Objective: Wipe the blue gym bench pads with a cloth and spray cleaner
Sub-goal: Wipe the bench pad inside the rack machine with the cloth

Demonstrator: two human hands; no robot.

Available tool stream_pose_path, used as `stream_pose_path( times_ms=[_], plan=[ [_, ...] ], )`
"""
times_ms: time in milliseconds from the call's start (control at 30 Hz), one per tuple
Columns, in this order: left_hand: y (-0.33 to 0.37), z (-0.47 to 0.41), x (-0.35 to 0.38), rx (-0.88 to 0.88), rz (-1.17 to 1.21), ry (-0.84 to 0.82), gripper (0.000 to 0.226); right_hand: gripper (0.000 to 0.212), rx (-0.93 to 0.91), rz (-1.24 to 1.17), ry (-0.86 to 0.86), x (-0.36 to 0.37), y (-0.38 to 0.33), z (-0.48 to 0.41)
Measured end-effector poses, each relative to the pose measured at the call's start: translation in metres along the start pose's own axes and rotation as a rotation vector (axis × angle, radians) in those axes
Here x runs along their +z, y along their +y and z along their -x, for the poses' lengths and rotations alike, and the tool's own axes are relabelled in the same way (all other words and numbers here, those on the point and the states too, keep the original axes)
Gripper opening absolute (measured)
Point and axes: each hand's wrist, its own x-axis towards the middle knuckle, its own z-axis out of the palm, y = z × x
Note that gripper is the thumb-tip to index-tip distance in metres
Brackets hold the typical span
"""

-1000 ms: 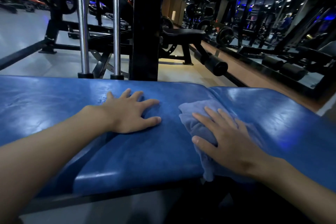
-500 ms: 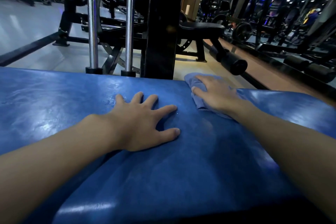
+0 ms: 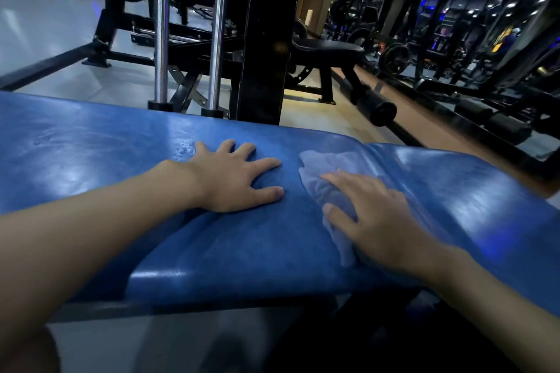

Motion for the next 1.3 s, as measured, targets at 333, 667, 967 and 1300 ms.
stream_pose_path(
  times_ms=[333, 667, 967, 1300],
  plan=[
    [-0.022, 0.016, -0.003, -0.035, 0.043, -0.018, 0.084, 0.082, -0.013, 0.076, -0.061, -0.001, -0.008, 0.021],
    [-0.024, 0.011, 0.006, -0.018, -0.011, 0.069, 0.085, 0.058, 0.038, 0.01, 0.007, 0.024, 0.005, -0.135],
    [-0.024, 0.011, 0.006, -0.025, -0.007, 0.061, 0.085, 0.051, 0.089, 0.055, 0.009, 0.029, -0.001, -0.172],
    [-0.023, 0.015, 0.002, -0.036, 0.008, 0.009, 0.08, 0.069, -0.028, 0.016, -0.01, 0.013, -0.022, -0.031]
  ],
)
